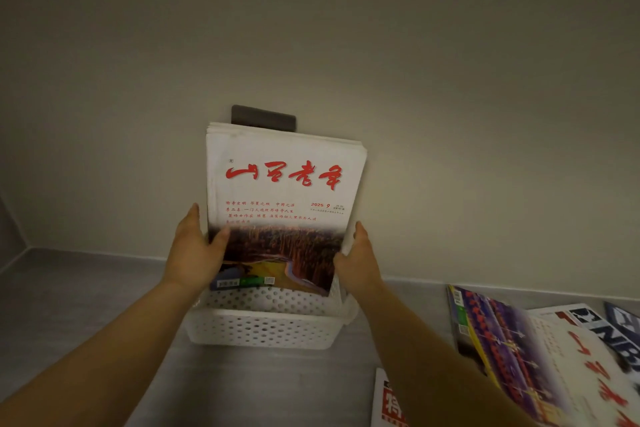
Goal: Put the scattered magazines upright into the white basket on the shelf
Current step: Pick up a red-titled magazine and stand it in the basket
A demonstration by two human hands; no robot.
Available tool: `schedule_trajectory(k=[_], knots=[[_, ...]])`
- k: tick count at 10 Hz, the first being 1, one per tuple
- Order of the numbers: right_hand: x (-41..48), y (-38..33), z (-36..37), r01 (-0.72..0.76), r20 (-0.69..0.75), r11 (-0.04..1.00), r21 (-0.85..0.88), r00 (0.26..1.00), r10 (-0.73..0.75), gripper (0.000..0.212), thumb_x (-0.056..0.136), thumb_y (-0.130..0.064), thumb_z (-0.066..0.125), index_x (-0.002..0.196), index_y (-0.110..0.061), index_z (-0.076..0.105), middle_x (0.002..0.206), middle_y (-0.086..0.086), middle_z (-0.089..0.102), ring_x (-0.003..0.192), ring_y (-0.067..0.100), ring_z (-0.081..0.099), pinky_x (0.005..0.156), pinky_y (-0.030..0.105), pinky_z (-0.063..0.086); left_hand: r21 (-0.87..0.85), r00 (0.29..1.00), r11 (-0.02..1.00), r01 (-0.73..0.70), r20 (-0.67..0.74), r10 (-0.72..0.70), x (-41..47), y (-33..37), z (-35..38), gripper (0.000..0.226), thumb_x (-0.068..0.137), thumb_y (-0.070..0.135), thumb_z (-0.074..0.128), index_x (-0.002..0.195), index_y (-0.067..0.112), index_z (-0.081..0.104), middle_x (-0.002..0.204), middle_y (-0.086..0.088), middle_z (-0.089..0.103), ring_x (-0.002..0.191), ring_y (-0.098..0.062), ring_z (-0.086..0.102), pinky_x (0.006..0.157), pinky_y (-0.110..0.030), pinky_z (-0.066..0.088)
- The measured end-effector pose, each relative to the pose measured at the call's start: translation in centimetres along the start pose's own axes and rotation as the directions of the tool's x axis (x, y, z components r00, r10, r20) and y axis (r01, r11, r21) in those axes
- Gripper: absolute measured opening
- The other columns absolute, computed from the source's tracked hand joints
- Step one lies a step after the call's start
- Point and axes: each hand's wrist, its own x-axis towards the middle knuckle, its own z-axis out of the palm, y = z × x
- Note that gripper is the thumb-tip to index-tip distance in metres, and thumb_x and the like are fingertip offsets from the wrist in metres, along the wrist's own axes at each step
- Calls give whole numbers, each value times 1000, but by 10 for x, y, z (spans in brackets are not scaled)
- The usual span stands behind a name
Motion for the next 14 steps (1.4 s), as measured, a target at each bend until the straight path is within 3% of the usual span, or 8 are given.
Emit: schedule_trajectory(k=[3,4,7,8,9,10,12,14], knots=[[-49,28,-64,13,6,998,-60,1000,-12,43,90,-5,43,133,-10,38,141,10,41,127,24,41,98,24,35,-80,972,978,-195,-149,182,-78,43,1,45,86,5,50,130,8,37,127,-21,50,109,-29,50,90,-40,40],[-77,54,-114,10,5,994,-109,1000,-10,35,91,-8,42,125,-10,48,131,10,53,116,24,51,88,20,39,-132,982,977,-167,-111,152,-117,66,30,31,86,4,49,117,5,50,107,-17,60,105,-35,54,92,-41,40],[-188,186,-334,-198,-201,963,-180,966,161,26,92,-13,41,109,-6,59,113,16,62,104,30,57,78,26,39,-183,924,953,-241,259,283,-273,139,163,15,86,1,48,79,4,62,59,2,57,57,-3,58,60,-12,42],[-241,253,-399,-347,-374,920,-181,890,262,24,92,-14,41,100,-6,62,100,17,65,85,27,58,69,25,35,-212,906,963,-165,354,233,-329,155,227,16,86,-1,49,79,0,63,66,-6,59,69,-23,54,57,-16,39],[-289,322,-444,-436,-478,890,-131,815,328,22,90,-13,44,102,-6,60,96,14,64,85,27,57,72,27,40,-132,862,965,-225,435,261,-371,161,279,17,86,2,50,79,-2,65,75,-8,60,74,-20,52,49,-9,34],[-310,372,-471,-611,-538,777,-151,710,454,24,92,-17,42,109,-12,59,110,12,62,99,26,57,87,33,45,-27,770,977,-212,610,184,-423,160,325,23,86,8,50,68,17,60,82,-11,64,82,-22,55,67,-19,38],[-323,420,-475,-591,-530,660,-464,782,328,45,95,-34,29,139,-23,26,150,1,26,139,21,20,116,36,13,139,610,900,-414,776,161,-474,154,376,18,88,16,49,100,14,62,111,-10,63,94,-20,56,80,-23,38],[-318,434,-473,-550,-488,666,-505,818,306,53,95,-40,23,143,-22,13,155,4,13,143,21,7,117,38,0,140,509,790,-598,827,239,-492,173,429,28,89,15,45,114,15,57,124,-11,57,110,-26,52,90,-29,41]])
